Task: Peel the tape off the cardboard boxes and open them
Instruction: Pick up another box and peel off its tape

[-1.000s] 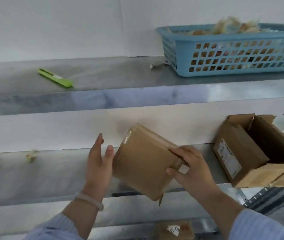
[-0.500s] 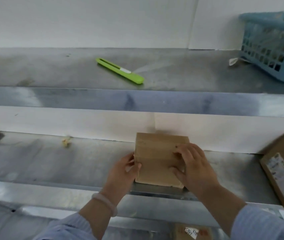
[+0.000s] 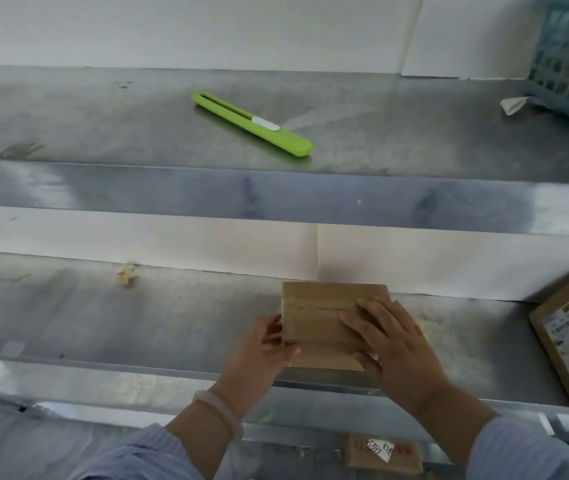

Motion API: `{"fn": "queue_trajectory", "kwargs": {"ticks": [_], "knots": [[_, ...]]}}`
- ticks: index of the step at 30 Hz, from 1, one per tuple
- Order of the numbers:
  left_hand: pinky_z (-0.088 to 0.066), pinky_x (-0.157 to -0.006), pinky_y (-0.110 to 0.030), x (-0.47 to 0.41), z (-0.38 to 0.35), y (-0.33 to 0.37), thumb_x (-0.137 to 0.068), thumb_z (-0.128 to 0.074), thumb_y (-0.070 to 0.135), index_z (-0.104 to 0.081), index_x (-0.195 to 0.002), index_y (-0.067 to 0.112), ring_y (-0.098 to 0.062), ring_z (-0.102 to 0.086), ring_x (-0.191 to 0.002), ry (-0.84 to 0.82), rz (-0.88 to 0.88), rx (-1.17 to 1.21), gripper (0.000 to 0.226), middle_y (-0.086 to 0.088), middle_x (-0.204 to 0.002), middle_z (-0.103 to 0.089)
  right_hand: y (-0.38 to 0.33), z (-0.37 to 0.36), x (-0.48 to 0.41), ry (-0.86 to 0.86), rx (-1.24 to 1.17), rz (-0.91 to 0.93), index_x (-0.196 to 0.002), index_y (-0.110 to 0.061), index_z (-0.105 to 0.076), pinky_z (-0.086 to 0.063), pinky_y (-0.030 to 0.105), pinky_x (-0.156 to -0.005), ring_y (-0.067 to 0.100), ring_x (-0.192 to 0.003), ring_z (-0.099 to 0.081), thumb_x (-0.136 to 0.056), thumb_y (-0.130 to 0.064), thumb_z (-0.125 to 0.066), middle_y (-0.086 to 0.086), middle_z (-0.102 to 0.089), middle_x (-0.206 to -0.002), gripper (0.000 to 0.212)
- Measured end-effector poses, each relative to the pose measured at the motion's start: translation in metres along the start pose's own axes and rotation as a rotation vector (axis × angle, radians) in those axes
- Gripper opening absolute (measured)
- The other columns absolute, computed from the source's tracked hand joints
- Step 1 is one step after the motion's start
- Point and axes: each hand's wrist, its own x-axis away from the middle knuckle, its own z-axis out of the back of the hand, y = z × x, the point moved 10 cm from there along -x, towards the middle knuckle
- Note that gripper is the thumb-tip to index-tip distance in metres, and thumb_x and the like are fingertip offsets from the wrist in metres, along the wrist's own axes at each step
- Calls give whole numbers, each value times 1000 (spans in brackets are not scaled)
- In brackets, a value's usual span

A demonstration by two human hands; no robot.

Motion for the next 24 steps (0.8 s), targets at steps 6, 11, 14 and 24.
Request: {"fn": "queue_trajectory", "kwargs": {"ticks": [6,11,14,24], "knots": [[-53,-87,-22,-3,-10,2,-87,-67,24,-58,-116,22,-7,-65,-98,-99,29,64,30,2,-109,-69,-10,5,-20,4,7,-3,-119,-22,-62,-38,46,-111,24,-125,-54,-73,-56,-66,2,-59,-132,57],[-56,-81,-28,-3,2,-14,-98,-52,20,-61,-114,8,-19,-69,-94,-8,184,394,22,-10,-102,-71,-22,-1,-26,-33,122,-7,-139,-34,-48,-39,55,-104,32,-116,-53,-82,-60,-55,9,-57,-124,63],[-56,-81,-30,-4,6,-22,-100,-48,16,-63,-110,-1,-19,-64,-82,48,245,414,25,-10,-82,-64,-20,-2,-24,-30,125,-22,-139,-35,-48,-37,55,-106,32,-117,-52,-83,-60,-54,9,-55,-127,62],[-54,-72,-24,2,19,-17,-87,-66,8,-71,-86,16,-18,-68,-80,140,93,-67,10,3,-79,-73,-21,-1,-25,-19,125,-29,-139,-34,-49,-37,55,-105,32,-119,-53,-82,-60,-56,10,-55,-127,62]]}}
